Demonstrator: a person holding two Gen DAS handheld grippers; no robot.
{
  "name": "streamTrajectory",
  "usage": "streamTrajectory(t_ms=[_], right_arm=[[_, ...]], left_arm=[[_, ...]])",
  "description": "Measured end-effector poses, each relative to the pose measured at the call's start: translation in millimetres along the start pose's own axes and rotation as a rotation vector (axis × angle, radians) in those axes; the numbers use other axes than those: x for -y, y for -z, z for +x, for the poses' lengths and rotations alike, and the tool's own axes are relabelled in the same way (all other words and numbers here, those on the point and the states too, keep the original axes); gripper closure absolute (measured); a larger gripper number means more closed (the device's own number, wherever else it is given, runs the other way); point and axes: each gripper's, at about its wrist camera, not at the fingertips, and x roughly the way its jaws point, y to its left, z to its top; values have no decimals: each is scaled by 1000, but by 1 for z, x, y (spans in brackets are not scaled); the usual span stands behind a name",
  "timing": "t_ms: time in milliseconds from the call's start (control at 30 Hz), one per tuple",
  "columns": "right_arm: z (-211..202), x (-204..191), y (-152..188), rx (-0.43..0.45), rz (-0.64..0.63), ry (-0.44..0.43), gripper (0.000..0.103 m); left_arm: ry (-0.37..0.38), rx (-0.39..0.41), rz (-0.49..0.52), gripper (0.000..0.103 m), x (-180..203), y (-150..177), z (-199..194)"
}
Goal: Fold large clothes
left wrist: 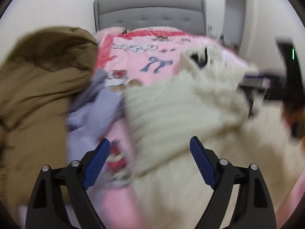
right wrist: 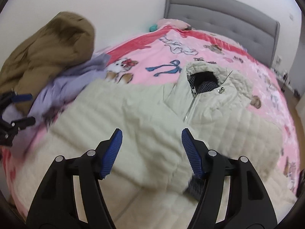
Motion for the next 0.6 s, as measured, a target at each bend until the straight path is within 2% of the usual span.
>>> streamTrajectory(t_ms=[100,167,267,367,400,467,533,600], right_arm=[[33,12,-7,-23,89,-41,50],[49,13,-5,-68,108,3,51],[71,16,8,-129,129,39,52],[95,17,28,-214,112,53,53],[104,17,36,-240,103,50,53],[108,13,45,-226,71,73,53],[104,10,44,-205,72,85,52],[92,14,43,-163,118,49,46]], left_arm=[[9,-17,-54,19,8,-23,41],[7,-63,-45,19,18,-25,72],[23,-170,-67,19,21,-16,108],[16,-222,-33,19,23,-5,126],[11,-223,-10,19,25,1,131],[-13,-220,35,18,31,5,132],[-24,-211,38,18,30,3,130],[-37,-167,23,18,29,1,119]])
